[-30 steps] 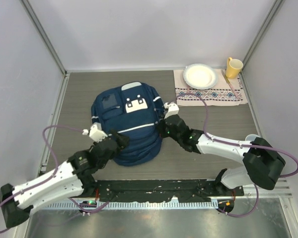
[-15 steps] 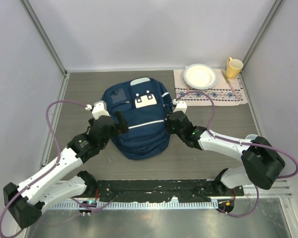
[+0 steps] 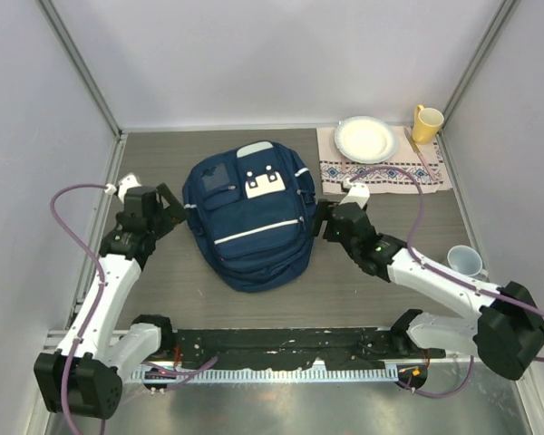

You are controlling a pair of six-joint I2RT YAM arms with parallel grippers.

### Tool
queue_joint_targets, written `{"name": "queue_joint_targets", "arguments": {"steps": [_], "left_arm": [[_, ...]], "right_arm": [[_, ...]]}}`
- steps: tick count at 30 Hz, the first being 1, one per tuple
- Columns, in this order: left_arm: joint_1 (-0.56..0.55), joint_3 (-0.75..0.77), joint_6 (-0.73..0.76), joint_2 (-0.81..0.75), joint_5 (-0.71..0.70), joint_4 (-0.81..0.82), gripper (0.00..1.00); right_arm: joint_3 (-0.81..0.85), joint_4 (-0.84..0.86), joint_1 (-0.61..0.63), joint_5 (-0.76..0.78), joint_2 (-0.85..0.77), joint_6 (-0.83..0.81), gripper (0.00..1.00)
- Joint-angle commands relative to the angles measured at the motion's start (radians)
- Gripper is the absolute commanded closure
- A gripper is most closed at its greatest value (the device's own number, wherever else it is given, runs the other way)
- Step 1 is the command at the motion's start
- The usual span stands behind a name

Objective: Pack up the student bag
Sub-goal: Zip the student bag at the center of the board, then reset both arms

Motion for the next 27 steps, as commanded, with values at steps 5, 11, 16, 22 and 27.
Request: {"name": "queue_joint_targets", "arguments": {"steps": [5, 11, 16, 22, 27], "left_arm": [[0.087, 0.01, -0.007, 0.038, 0.025, -0.023, 0.0], [0.087, -0.042, -0.013, -0.011, -0.036, -0.028, 0.0], [0.087, -0.111, -0.016, -0.103, -0.064, 0.043, 0.0], [0.087, -0.12, -0.027, -0.097, -0.115, 0.054, 0.0], [0.087, -0.119, -0.027, -0.064, -0.109, 0.057, 0.0]], "right_arm": [[-0.004, -0.114, -0.282, -0.069, -0.058, 0.083, 0.13], [-0.016, -0.094, -0.484, -0.247, -0.035, 0.077, 0.12], [0.002, -0.177, -0.488, 0.09, -0.049, 0.01, 0.12], [-0.119, 0.075, -0.488, 0.292, -0.115, -0.191, 0.11], [-0.284, 0.414, -0.488, 0.284, -0.051, -0.311, 0.1]]}}
